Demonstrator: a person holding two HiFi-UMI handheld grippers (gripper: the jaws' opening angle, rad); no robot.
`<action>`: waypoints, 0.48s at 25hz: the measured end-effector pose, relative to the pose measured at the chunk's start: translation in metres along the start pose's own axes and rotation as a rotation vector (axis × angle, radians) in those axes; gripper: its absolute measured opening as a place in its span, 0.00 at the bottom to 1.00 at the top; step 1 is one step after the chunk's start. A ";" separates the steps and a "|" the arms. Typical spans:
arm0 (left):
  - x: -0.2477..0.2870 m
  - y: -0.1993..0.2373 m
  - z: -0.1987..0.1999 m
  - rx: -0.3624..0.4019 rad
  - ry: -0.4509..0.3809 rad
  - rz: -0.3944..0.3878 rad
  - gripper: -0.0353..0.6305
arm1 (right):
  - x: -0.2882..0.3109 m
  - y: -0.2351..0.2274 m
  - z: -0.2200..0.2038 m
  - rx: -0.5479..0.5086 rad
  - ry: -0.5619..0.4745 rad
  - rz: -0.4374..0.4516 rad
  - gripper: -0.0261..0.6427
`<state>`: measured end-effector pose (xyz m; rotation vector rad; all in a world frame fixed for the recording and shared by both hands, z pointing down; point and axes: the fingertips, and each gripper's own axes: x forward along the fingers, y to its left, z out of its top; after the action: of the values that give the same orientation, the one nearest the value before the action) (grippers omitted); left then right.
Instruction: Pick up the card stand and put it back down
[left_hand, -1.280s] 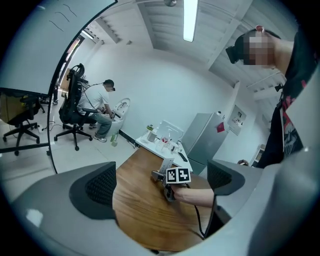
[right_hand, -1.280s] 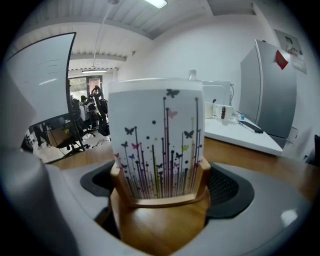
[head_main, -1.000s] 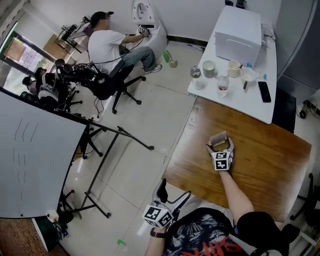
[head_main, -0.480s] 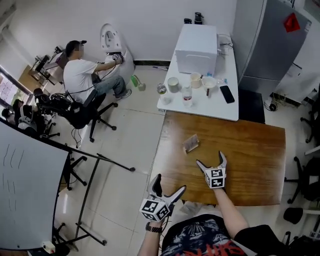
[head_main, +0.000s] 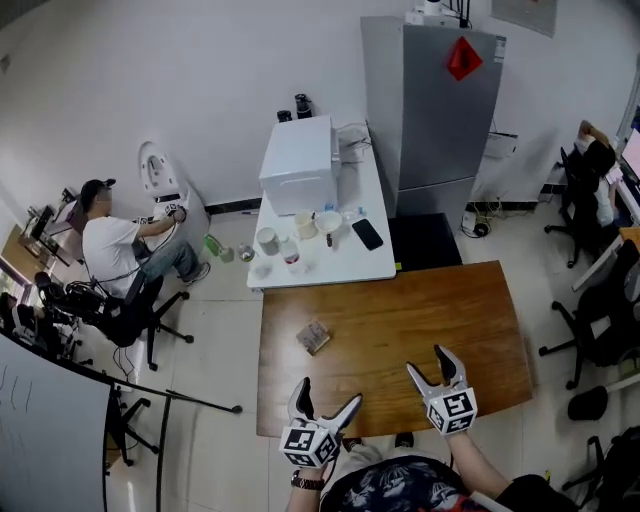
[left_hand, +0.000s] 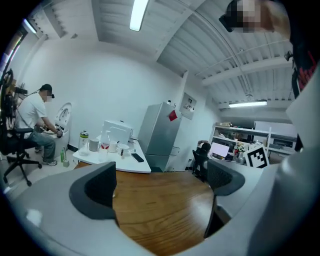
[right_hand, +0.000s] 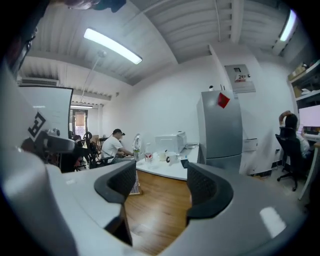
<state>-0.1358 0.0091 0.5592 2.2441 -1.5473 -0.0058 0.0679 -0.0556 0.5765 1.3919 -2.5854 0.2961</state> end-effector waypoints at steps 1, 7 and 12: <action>0.004 -0.010 0.000 0.014 0.002 -0.001 0.92 | -0.017 -0.009 0.003 0.009 -0.007 -0.013 0.50; 0.012 -0.059 -0.006 0.045 0.025 -0.050 0.92 | -0.098 -0.045 -0.004 0.101 0.001 -0.098 0.43; 0.018 -0.079 -0.010 0.080 0.020 -0.092 0.93 | -0.115 -0.063 -0.002 0.125 -0.024 -0.135 0.42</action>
<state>-0.0556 0.0196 0.5456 2.3687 -1.4567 0.0535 0.1827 0.0032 0.5543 1.6132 -2.5149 0.4295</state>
